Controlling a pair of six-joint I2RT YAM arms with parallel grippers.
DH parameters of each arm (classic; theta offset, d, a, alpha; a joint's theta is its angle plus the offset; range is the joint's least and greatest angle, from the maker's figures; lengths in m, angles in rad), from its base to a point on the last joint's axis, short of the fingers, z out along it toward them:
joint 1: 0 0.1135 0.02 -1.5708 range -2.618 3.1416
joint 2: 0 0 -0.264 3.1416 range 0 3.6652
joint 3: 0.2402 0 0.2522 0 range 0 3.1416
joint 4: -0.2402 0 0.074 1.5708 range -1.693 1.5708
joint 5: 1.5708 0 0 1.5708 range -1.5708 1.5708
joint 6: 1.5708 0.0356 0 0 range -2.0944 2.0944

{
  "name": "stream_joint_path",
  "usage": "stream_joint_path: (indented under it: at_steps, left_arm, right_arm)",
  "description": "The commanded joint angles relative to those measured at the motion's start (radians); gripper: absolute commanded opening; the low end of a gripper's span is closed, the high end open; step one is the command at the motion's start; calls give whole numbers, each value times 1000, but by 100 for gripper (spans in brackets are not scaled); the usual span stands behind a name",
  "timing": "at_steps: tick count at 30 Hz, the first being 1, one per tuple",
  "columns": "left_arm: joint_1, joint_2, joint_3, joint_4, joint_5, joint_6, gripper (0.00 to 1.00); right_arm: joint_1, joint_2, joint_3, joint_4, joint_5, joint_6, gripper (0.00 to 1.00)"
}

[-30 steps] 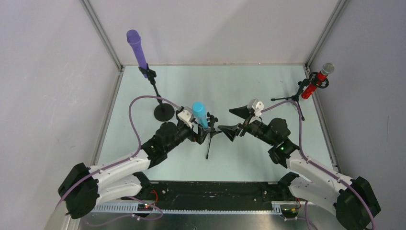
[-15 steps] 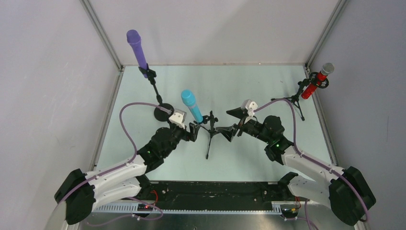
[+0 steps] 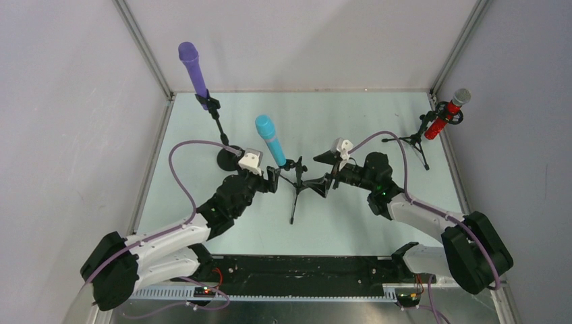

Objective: Attach the microphones to the stand

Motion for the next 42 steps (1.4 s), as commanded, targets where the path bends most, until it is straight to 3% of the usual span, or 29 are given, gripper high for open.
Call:
stream_joint_path:
  at_steps: [1,17,26,30,34,38,42]
  left_arm:
    - [5,-28,33,14,-78,15,87]
    - [6,-314,-45,-73,-67,8,93]
    - [6,-372,-56,-107,-74,14,93]
    - [7,-388,-66,-109,-76,10,93]
    - [7,-399,-71,-111,-78,3,93]
    - [6,-411,-79,-111,-79,-14,93]
    - [6,-430,-90,-111,-80,-23,93]
  right_arm:
    - [0,61,83,62,-94,-44,96]
    - [16,283,170,249,-102,41,89]
    - [24,339,182,341,-104,112,80]
    - [22,351,186,354,-112,126,70]
    - [22,355,190,359,-121,134,55]
    - [16,352,190,371,-128,156,26]
    - [16,341,190,377,-131,166,6]
